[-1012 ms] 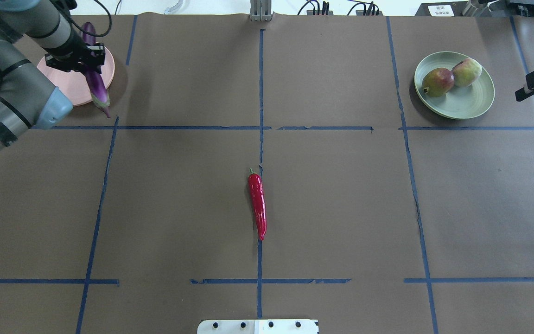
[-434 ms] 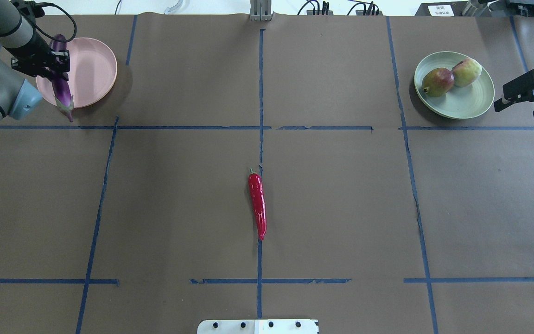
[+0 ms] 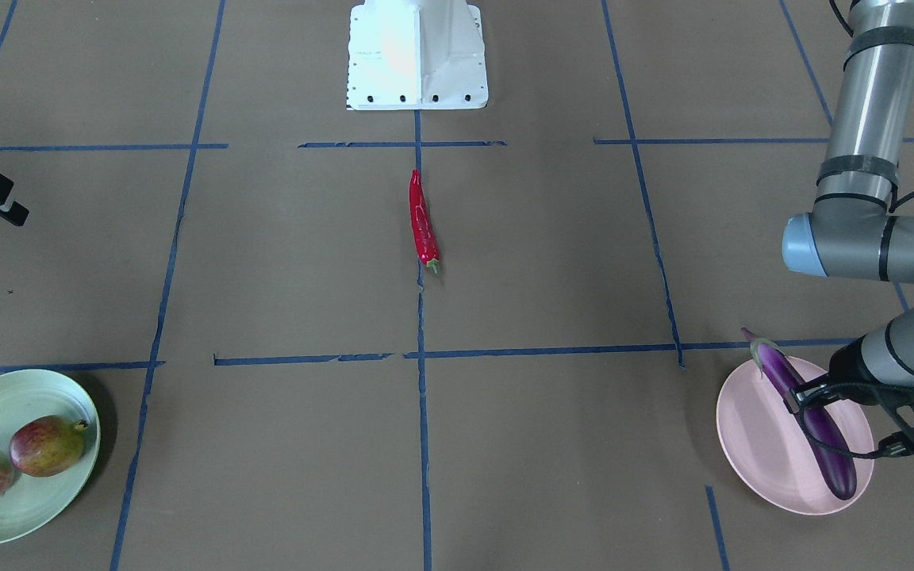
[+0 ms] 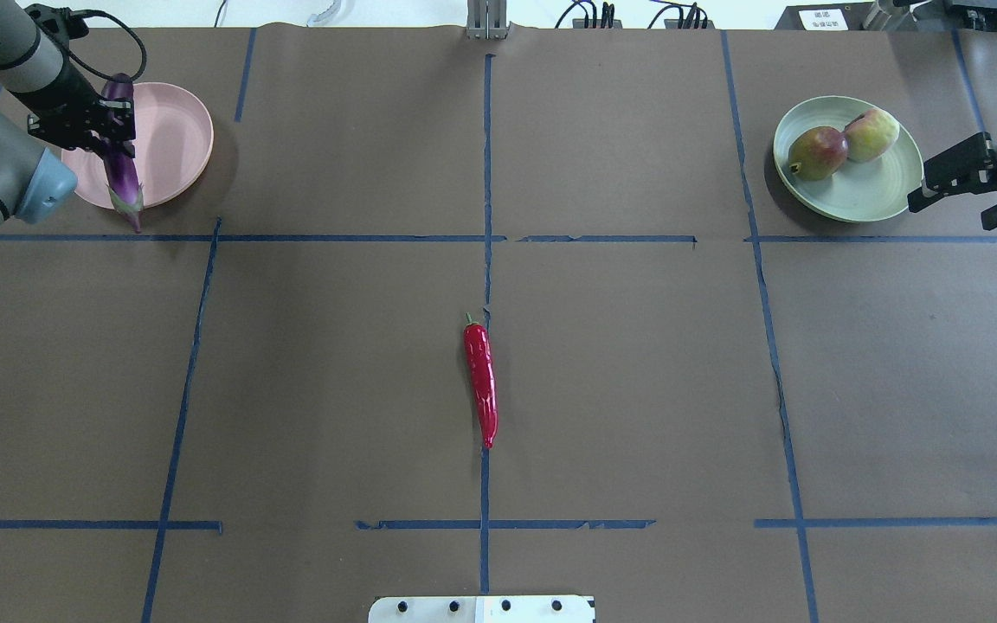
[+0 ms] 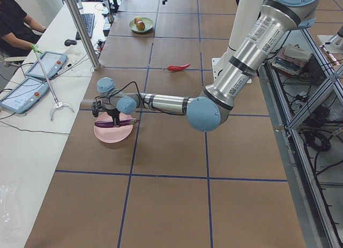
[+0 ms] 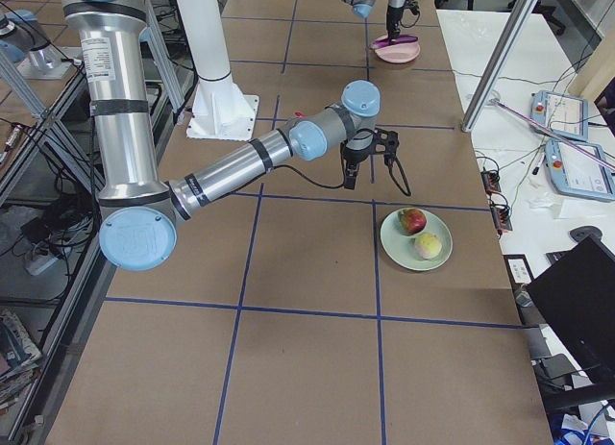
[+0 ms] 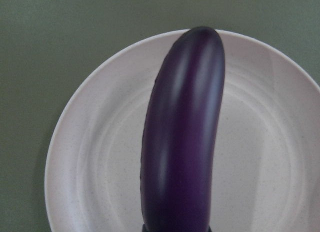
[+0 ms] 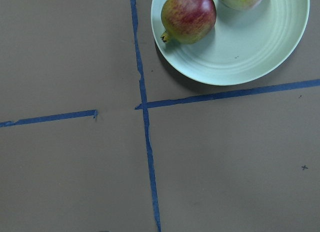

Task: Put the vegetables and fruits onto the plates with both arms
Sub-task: 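Move the left gripper back to the red chili pepper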

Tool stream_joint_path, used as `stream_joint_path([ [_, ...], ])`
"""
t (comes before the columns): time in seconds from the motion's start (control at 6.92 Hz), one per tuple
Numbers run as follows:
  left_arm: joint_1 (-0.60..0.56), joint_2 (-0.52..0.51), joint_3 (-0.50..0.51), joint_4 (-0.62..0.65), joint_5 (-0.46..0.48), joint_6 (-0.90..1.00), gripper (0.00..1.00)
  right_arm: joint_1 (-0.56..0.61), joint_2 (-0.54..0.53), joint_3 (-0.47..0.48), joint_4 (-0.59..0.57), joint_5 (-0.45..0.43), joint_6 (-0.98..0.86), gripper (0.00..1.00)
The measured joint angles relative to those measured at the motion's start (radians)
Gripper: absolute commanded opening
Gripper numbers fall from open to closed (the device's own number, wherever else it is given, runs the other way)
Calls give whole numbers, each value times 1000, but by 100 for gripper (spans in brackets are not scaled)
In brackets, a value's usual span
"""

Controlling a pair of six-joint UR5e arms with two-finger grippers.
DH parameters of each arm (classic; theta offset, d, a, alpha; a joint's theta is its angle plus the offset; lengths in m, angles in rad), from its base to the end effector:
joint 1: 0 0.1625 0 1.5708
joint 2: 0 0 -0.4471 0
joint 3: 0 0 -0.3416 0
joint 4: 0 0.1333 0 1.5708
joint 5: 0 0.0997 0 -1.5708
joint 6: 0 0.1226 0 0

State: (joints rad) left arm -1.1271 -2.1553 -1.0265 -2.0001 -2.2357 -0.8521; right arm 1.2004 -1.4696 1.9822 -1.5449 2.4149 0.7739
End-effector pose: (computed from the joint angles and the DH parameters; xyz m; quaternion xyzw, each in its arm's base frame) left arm 0.2573 -0.6756 0.5626 -0.0162 0.3858 -0.1121 0.9156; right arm -0.1314 -0.4534 0.4586 -0.0098 -0.4634 0.0695 0.8834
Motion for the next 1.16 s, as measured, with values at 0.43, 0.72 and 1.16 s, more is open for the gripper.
stream_joint_path([
  [0.43, -9, -4, -61, -10, -28, -50, 100, -10, 1, 4, -1, -6, 9, 100],
  [0.72, 52, 38, -290, -19, -46, -227, 100, -10, 2, 2, -2, -6, 7, 100],
  [1.16, 419, 6, -542, 3, 67, -566, 100, 8, -13, 18, -4, -10, 5, 100],
])
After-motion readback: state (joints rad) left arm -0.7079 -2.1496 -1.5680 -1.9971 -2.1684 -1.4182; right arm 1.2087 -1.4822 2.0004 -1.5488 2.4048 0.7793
